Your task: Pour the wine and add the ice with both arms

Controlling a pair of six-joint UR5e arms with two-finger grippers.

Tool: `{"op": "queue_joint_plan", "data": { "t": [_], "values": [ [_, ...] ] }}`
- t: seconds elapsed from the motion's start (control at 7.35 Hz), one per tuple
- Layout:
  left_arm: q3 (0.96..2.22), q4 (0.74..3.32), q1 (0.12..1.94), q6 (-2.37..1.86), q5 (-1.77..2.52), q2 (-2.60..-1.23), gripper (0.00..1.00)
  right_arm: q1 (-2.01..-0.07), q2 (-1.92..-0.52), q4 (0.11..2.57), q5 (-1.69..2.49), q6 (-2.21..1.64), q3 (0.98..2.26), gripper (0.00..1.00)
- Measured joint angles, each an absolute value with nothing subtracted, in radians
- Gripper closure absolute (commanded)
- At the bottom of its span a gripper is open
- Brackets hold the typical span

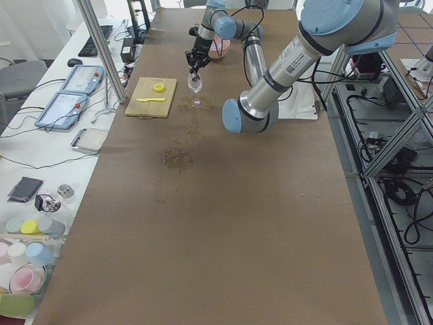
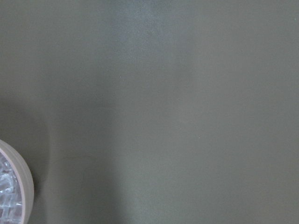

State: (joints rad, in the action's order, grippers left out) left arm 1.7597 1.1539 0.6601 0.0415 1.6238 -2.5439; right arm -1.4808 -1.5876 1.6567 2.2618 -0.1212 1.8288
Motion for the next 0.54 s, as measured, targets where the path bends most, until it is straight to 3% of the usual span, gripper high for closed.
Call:
{"op": "queue_joint_plan", "data": {
  "t": [0.27, 0.54],
  "values": [
    [1.772, 1.251, 0.779, -0.028, 1.781, -2.507, 1.0, -1.481, -1.587, 1.657, 2.267, -0.121, 1.83, 0.0],
    [1.826, 1.399, 0.892, -0.153, 1.913, -2.385, 1.0, -1.481, -1.586, 1.657, 2.268, -0.121, 1.831, 0.0]
  ]
}}
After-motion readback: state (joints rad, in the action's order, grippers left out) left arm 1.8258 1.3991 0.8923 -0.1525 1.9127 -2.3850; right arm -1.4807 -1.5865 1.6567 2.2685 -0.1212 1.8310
